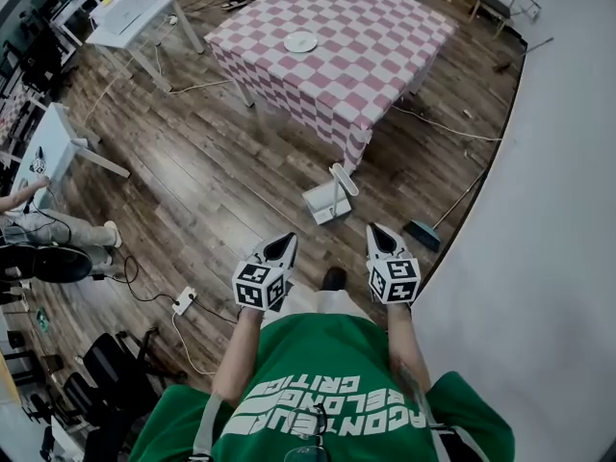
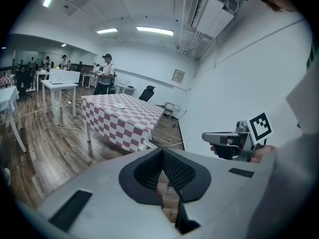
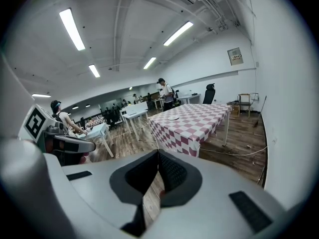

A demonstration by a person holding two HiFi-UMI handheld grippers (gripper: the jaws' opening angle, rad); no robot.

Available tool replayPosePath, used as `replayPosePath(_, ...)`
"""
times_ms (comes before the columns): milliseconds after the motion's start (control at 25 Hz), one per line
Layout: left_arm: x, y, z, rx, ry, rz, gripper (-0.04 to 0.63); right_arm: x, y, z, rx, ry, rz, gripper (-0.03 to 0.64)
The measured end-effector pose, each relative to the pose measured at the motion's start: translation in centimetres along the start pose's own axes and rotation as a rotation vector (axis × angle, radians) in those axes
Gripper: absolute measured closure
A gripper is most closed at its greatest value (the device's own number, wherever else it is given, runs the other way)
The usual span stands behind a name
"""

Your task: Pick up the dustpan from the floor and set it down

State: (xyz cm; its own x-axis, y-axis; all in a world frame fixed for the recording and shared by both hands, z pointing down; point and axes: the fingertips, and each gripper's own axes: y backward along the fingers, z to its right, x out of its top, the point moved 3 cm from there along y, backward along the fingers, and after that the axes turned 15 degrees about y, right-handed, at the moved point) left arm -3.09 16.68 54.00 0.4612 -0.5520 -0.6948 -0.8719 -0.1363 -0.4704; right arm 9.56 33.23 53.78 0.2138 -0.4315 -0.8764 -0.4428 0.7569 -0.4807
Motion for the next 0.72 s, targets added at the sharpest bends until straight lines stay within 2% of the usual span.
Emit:
replayPosePath(400,0.4,-1.6,-0.9,-0.016,0.060,0.016,0.601,-0.3,-1.4,1.0,0.041,0.004,-0.028,0.609)
replayPosePath(720,3.5,-4.7,-1.6,-0.091,0.075,0.022,0.600,1.0,-2.8,3.4,-0.004,0.002,-0.044,0.609)
